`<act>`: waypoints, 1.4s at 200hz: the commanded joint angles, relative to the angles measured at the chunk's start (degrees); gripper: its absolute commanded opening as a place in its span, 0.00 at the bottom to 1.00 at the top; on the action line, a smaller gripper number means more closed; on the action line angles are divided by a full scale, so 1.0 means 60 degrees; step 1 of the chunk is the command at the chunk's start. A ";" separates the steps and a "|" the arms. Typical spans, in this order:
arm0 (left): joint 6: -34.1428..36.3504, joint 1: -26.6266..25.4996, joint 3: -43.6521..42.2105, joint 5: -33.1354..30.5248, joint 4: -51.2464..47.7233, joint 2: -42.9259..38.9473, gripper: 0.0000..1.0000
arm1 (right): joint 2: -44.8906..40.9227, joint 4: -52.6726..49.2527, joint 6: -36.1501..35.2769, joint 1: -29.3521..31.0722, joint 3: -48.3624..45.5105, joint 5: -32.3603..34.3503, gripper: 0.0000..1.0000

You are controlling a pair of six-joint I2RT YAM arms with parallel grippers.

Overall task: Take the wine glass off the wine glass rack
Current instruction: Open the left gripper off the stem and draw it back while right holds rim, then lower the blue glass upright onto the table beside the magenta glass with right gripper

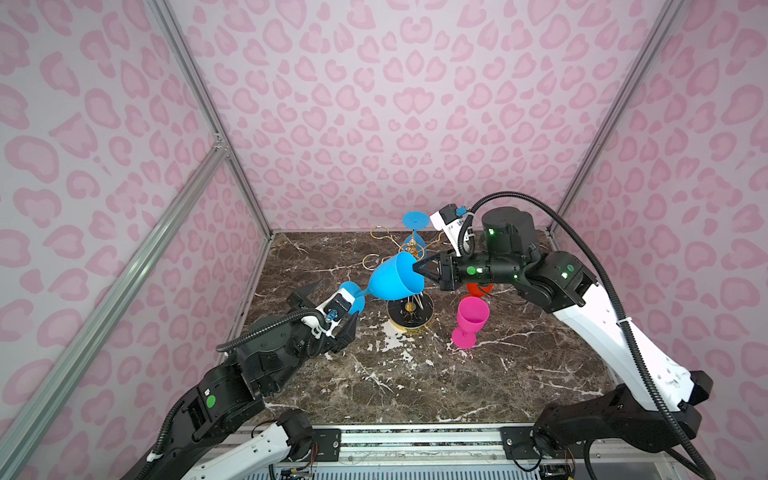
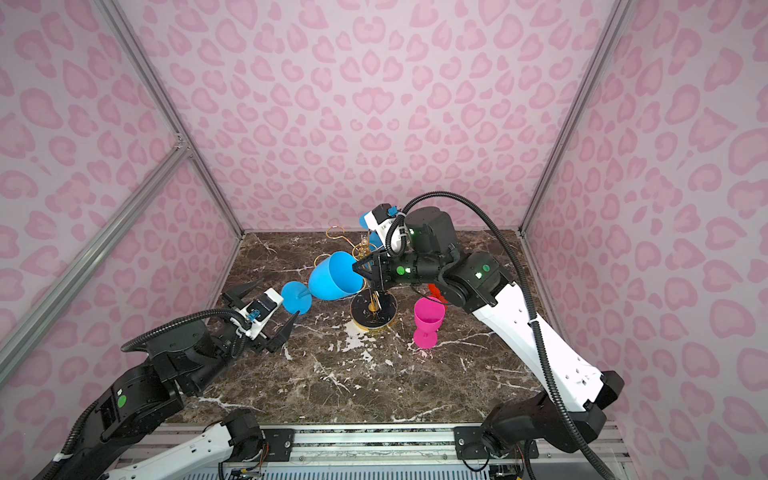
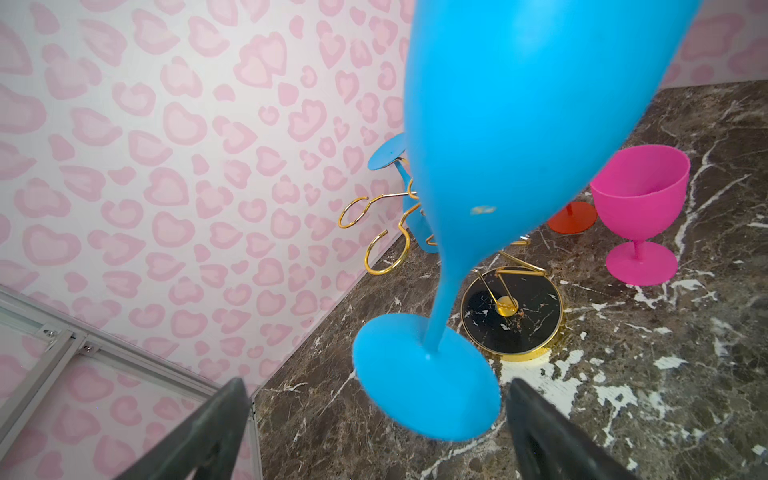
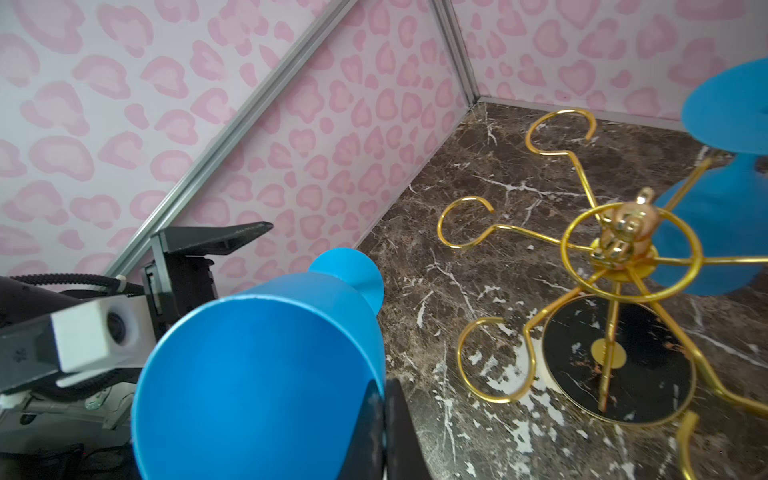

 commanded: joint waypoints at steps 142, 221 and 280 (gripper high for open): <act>-0.1473 0.0008 -0.0114 0.0043 0.0422 -0.0571 0.97 | -0.1806 -0.4087 0.0488 0.0769 -0.3684 0.5677 0.00; -0.1694 0.0007 -0.0263 0.0039 0.0369 -0.0724 0.97 | -0.0769 -0.3225 0.1180 0.1417 -0.4258 0.5617 0.00; -0.1797 0.0005 -0.0258 0.0054 0.0346 -0.0813 0.97 | 0.0010 -0.2992 0.1262 0.1526 -0.4354 0.5093 0.00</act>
